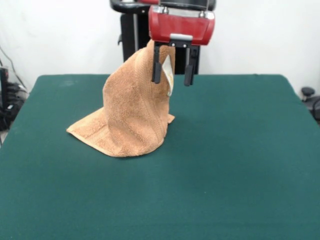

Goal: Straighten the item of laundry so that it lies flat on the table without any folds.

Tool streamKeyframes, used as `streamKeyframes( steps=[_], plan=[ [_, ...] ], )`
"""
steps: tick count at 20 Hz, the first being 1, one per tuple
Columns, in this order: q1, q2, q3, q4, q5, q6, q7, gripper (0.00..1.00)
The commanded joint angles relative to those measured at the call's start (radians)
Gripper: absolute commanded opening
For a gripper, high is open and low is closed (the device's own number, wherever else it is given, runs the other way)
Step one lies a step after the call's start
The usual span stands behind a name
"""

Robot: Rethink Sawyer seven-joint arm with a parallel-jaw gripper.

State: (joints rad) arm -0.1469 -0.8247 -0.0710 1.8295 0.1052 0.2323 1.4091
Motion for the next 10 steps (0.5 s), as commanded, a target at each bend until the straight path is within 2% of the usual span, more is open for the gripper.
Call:
streamKeyframes(
  steps=[1,10],
  plan=[
    [0.025,0.059,0.022,0.093,0.018,0.0,0.24,1.0],
    [0.038,0.06,0.011,0.106,0.021,0.005,0.251,1.0]
  ],
)
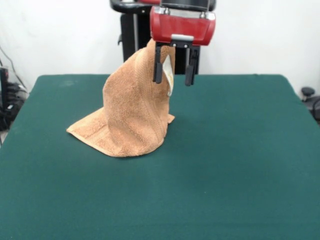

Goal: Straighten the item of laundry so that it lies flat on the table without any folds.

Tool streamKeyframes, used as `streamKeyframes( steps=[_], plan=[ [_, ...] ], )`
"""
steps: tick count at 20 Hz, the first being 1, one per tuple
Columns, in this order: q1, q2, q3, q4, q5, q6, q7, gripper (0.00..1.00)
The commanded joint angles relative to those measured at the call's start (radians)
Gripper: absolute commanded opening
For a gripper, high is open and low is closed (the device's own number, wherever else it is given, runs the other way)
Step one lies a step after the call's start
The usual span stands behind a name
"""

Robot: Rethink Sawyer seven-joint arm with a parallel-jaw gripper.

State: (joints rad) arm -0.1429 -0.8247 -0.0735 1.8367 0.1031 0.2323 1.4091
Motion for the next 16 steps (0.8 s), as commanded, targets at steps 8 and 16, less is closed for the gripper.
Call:
streamKeyframes(
  steps=[8,16],
  plan=[
    [0.045,0.066,0.006,0.104,0.015,-0.031,0.254,1.0],
    [0.039,0.06,0.011,0.111,0.014,-0.026,0.245,1.0]
  ],
)
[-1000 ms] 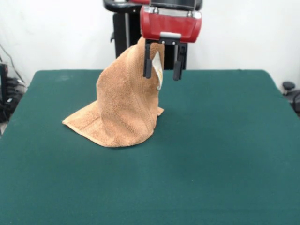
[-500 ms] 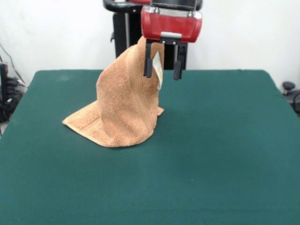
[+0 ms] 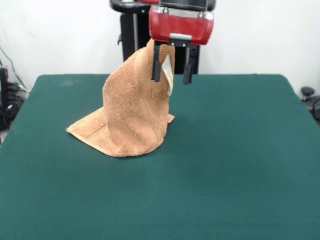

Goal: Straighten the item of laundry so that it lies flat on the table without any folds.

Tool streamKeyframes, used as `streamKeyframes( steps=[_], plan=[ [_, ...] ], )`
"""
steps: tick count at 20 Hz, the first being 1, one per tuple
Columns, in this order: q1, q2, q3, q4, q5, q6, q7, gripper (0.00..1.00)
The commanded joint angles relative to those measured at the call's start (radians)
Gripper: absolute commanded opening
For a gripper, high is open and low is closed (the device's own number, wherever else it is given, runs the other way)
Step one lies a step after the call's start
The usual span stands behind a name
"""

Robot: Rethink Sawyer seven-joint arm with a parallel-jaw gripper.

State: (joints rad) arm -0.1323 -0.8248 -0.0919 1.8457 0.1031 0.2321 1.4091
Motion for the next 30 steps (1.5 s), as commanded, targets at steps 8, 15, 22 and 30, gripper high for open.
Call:
streamKeyframes(
  steps=[8,15,22,30],
  plan=[
    [0.016,0.056,0.045,0.109,0.017,-0.027,0.241,0.0],
    [0.008,0.052,0.054,0.118,0.007,-0.053,0.235,0.0],
    [0.005,0.049,0.054,0.124,0.001,-0.091,0.235,0.0],
    [0.009,0.056,0.051,0.12,-0.002,-0.089,0.223,1.0]
  ],
)
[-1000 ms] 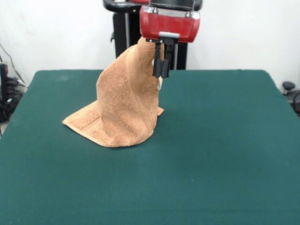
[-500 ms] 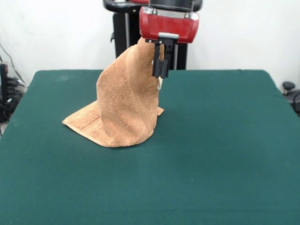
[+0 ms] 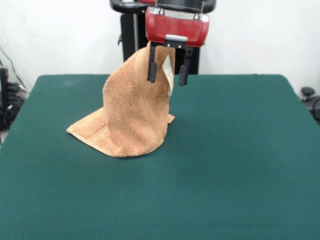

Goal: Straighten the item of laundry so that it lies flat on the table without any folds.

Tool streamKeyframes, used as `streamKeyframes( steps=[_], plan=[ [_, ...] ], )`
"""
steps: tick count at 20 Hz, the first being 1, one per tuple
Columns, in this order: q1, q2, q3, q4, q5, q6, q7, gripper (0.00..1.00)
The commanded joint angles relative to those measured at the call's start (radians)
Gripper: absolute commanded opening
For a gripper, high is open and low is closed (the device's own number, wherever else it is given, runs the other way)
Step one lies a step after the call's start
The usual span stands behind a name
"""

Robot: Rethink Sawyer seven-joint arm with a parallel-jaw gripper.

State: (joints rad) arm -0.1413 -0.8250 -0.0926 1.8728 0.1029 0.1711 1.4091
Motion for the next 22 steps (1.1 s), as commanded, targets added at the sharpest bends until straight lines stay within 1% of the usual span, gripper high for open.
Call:
streamKeyframes(
  steps=[1,8,14,22],
  plan=[
    [0.02,0.059,0.049,0.092,0.0,-0.022,0.223,1.0],
    [0.019,0.06,0.057,0.106,0.001,-0.038,0.228,1.0],
    [0.016,0.08,0.07,0.122,-0.009,-0.059,0.226,1.0],
    [0.036,0.104,0.065,0.132,-0.008,-0.095,0.238,1.0]
  ],
)
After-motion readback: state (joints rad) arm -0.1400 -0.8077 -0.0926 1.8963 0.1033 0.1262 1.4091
